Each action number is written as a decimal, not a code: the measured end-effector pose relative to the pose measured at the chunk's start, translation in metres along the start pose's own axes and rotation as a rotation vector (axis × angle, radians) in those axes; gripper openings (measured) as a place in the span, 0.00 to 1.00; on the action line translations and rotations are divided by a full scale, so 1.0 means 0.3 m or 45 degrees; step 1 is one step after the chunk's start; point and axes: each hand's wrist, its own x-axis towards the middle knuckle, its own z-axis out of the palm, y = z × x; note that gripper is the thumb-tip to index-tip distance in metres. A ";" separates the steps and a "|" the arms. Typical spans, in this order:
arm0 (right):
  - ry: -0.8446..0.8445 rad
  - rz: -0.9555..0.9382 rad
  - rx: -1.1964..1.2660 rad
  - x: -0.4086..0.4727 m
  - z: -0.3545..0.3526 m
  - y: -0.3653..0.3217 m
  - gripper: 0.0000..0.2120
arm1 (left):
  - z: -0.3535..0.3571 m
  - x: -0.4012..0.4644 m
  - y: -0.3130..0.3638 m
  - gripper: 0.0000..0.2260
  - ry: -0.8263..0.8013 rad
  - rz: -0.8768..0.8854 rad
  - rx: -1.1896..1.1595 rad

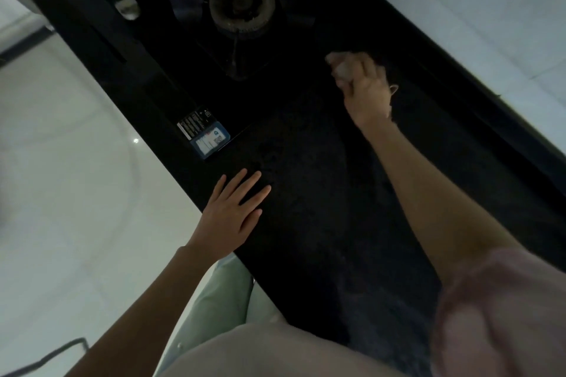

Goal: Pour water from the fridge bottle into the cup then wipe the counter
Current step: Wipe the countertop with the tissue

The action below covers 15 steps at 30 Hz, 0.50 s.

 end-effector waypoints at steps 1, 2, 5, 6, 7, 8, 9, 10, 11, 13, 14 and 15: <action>-0.016 -0.091 0.026 -0.078 0.006 -0.039 0.21 | 0.002 -0.001 0.000 0.21 0.001 0.003 -0.003; -0.039 -0.163 0.059 -0.165 0.012 -0.082 0.21 | 0.003 -0.002 -0.002 0.21 0.003 0.006 -0.005; -0.047 -0.306 0.136 -0.371 0.015 -0.174 0.20 | 0.004 -0.006 -0.008 0.21 0.002 0.016 -0.003; -0.047 -0.324 0.155 -0.389 0.019 -0.176 0.20 | 0.004 -0.008 -0.010 0.21 -0.001 0.017 0.003; -0.046 -0.331 0.171 -0.377 0.020 -0.167 0.20 | 0.002 -0.009 -0.011 0.21 -0.003 0.019 0.007; -0.039 -0.325 0.171 -0.343 0.021 -0.153 0.20 | 0.000 -0.008 -0.013 0.21 -0.003 0.022 0.006; -0.033 -0.307 0.154 -0.294 0.024 -0.135 0.20 | -0.002 -0.007 -0.013 0.21 -0.001 0.023 0.004; -0.028 -0.277 0.128 -0.229 0.027 -0.113 0.21 | -0.003 -0.006 -0.012 0.21 0.002 0.023 0.006; -0.031 -0.228 0.103 -0.153 0.026 -0.084 0.21 | -0.003 -0.007 -0.011 0.21 0.003 0.023 0.013; -0.036 -0.107 0.049 0.010 0.018 -0.015 0.21 | 0.001 -0.008 -0.009 0.22 0.004 0.020 0.029; -0.051 -0.026 0.012 0.083 0.012 0.019 0.21 | 0.004 -0.008 -0.009 0.22 0.003 0.019 0.034; -0.070 0.065 -0.032 0.141 0.007 0.045 0.21 | 0.006 -0.009 -0.010 0.22 0.001 0.018 0.037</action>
